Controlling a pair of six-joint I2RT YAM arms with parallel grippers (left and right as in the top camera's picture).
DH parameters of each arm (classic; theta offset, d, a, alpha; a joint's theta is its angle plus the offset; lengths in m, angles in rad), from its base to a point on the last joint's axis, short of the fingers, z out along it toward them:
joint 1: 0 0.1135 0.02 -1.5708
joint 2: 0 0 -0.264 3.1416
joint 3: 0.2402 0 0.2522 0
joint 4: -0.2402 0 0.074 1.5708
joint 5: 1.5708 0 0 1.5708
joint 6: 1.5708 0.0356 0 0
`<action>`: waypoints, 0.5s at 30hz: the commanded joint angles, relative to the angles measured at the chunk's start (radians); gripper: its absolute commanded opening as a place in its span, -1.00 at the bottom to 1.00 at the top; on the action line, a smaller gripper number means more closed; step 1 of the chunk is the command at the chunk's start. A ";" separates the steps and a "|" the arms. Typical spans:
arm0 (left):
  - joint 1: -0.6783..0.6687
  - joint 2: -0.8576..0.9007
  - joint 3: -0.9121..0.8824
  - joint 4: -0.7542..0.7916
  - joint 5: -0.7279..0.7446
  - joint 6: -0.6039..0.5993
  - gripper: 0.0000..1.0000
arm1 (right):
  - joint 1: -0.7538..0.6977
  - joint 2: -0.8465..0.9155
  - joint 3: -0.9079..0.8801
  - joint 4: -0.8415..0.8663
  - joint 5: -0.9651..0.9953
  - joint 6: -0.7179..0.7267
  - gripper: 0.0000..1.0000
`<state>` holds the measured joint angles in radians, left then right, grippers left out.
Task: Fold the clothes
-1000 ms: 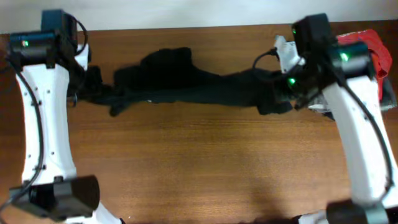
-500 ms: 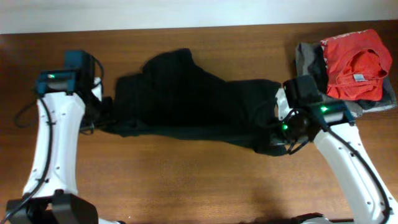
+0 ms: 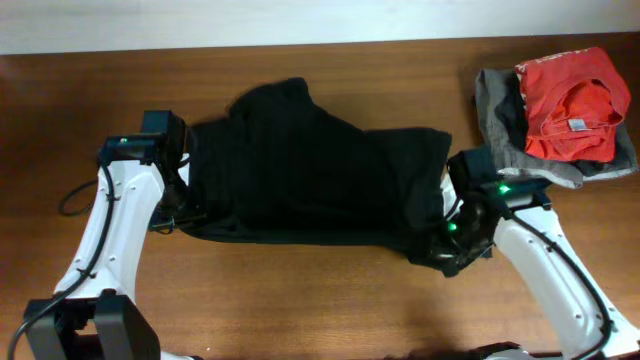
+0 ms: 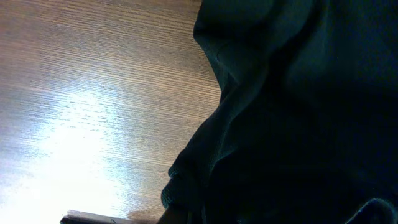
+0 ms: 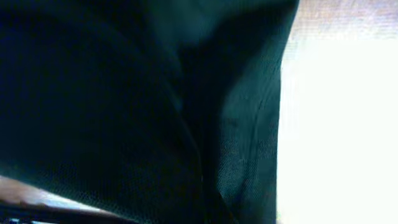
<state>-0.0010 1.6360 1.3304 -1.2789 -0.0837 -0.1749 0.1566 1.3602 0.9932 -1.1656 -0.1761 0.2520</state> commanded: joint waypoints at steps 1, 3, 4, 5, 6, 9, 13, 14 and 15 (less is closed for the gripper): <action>-0.001 -0.028 -0.007 0.004 -0.045 -0.050 -0.99 | -0.012 -0.013 -0.041 0.000 -0.051 0.027 -0.92; -0.001 -0.043 -0.007 0.004 -0.049 -0.050 -0.99 | -0.012 -0.013 -0.053 -0.002 -0.077 0.027 -0.92; -0.001 -0.052 -0.007 0.006 -0.052 -0.050 -0.99 | -0.012 -0.013 -0.060 -0.002 -0.090 0.027 -0.92; -0.001 -0.060 -0.007 0.008 -0.055 -0.049 -0.99 | -0.012 -0.013 -0.066 -0.002 -0.095 0.027 -0.92; -0.001 -0.065 -0.007 0.011 -0.062 -0.049 -0.99 | -0.012 -0.013 -0.073 -0.002 -0.094 0.027 -0.92; -0.001 -0.064 -0.007 0.037 -0.071 -0.049 -0.99 | -0.012 -0.013 -0.103 0.034 -0.090 0.035 -0.92; -0.001 -0.062 -0.007 0.130 -0.070 -0.049 -0.99 | -0.012 -0.011 -0.129 0.145 -0.075 0.045 -0.92; -0.001 -0.060 -0.007 0.156 -0.070 -0.049 -0.99 | -0.012 -0.010 -0.129 0.173 -0.071 0.043 -0.92; -0.001 -0.060 -0.007 0.180 -0.070 -0.049 -0.99 | -0.013 -0.009 -0.129 0.208 -0.071 0.041 -0.92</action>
<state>-0.0010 1.5929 1.3273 -1.1515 -0.1318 -0.2077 0.1566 1.3602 0.8696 -1.0191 -0.2558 0.2829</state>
